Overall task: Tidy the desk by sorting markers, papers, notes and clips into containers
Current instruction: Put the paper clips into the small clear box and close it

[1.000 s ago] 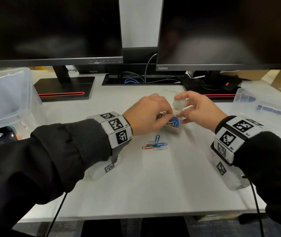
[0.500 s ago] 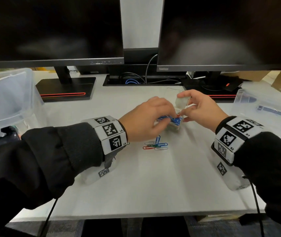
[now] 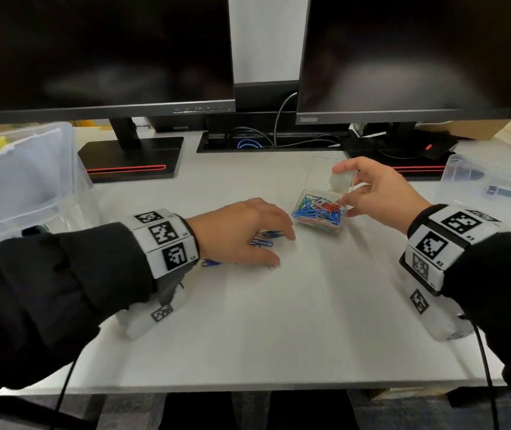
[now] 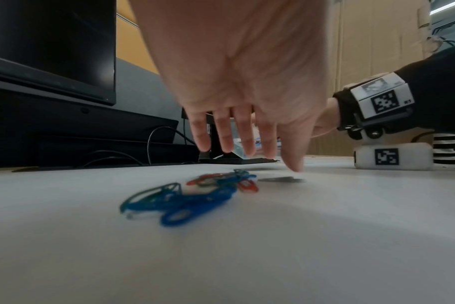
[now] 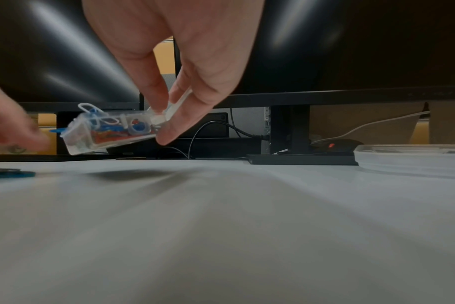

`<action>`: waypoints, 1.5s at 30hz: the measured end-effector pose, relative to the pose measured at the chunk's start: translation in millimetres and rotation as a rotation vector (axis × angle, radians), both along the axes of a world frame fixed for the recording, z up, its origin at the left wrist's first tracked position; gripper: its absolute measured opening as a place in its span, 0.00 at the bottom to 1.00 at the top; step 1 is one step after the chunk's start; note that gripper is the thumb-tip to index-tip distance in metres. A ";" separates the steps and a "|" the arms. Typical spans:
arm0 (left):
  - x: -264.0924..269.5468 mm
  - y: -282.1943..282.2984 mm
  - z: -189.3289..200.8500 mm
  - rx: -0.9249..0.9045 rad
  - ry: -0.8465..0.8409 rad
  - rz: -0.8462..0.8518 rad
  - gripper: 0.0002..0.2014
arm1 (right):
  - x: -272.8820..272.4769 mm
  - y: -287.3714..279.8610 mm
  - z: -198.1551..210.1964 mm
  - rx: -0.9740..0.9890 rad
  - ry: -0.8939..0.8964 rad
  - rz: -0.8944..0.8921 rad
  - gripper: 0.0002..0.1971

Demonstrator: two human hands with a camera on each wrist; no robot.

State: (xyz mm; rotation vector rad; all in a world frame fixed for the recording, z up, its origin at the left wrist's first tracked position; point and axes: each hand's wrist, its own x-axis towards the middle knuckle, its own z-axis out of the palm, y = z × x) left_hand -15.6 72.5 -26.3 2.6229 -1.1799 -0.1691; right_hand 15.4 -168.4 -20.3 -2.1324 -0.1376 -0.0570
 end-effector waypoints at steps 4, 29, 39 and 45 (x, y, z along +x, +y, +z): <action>5.6 -0.1 -1.2 0.147 0.109 0.028 0.22 | -2.0 -1.3 0.3 -0.005 -0.002 0.001 0.22; -0.2 11.2 6.7 0.008 0.022 0.271 0.11 | -9.8 4.9 3.0 -0.007 0.014 0.055 0.22; 4.0 -21.4 17.2 -0.341 -0.280 0.157 0.09 | -10.4 7.3 3.6 -0.025 0.030 0.082 0.21; 11.8 -55.4 14.5 -0.246 -0.150 0.069 0.14 | -12.4 11.6 2.8 0.019 0.025 0.116 0.20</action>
